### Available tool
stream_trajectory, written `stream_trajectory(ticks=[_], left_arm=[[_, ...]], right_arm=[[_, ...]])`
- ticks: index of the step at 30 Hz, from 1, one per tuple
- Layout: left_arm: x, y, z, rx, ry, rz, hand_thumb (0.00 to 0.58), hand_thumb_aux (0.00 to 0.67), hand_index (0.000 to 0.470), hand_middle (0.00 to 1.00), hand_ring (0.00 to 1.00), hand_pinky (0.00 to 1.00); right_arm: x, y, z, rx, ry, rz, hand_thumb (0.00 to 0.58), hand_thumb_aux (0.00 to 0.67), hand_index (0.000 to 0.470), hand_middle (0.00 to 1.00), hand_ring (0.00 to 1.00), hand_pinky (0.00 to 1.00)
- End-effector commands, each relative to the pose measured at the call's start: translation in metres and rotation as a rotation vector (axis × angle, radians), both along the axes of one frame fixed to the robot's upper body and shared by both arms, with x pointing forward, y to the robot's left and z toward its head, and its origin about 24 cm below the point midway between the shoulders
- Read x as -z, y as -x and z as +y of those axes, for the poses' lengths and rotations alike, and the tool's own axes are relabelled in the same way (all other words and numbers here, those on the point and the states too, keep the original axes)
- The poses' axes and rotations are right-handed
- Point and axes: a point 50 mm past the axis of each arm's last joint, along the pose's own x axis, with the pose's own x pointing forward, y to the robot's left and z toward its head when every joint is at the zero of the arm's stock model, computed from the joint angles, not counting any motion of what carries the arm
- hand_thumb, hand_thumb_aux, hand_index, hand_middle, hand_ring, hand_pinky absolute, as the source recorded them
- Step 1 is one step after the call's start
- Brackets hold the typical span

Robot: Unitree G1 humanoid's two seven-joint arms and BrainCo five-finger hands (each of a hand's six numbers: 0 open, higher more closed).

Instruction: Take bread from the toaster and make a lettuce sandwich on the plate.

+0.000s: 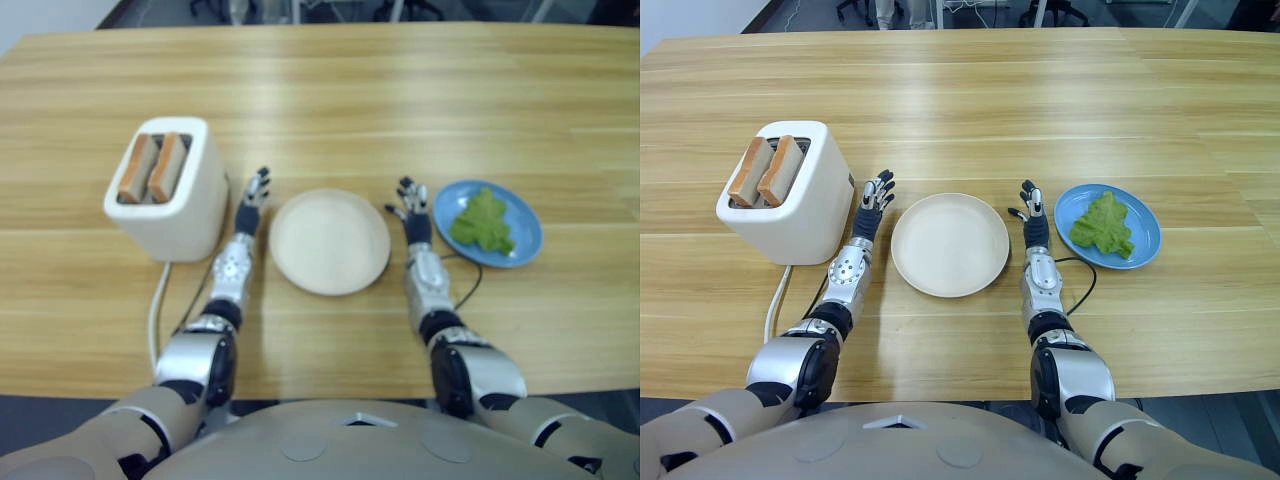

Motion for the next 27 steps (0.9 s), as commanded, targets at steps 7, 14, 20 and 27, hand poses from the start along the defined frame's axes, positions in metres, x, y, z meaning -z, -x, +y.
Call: stream_trajectory(ticks=[7, 14, 20, 27], left_arm=[[0.004, 0.004, 0.0, 0.012, -0.003, 0.016, 0.0, 0.0, 0.0, 0.0, 0.0, 0.0], [-0.071, 0.012, -0.014, 0.139, 0.094, -0.374, 0.0, 0.0, 0.0, 0.0, 0.0, 0.0], [-0.191, 0.057, 0.002, 0.277, 0.195, -0.663, 0.0, 0.0, 0.0, 0.0, 0.0, 0.0], [-0.279, 0.096, 0.08, 0.07, -0.146, -0.806, 0.0, 0.0, 0.0, 0.0, 0.0, 0.0]], right_arm=[[0.013, 0.008, -0.001, 0.0, 0.001, 0.068, 0.0, 0.0, 0.0, 0.0, 0.0, 0.0], [0.014, 0.009, -0.001, -0.002, 0.003, 0.07, 0.0, 0.0, 0.0, 0.0, 0.0, 0.0], [0.016, 0.012, -0.001, 0.009, -0.001, 0.075, 0.0, 0.0, 0.0, 0.0, 0.0, 0.0], [0.017, 0.012, 0.003, -0.006, 0.004, 0.081, 0.0, 0.0, 0.0, 0.0, 0.0, 0.0]])
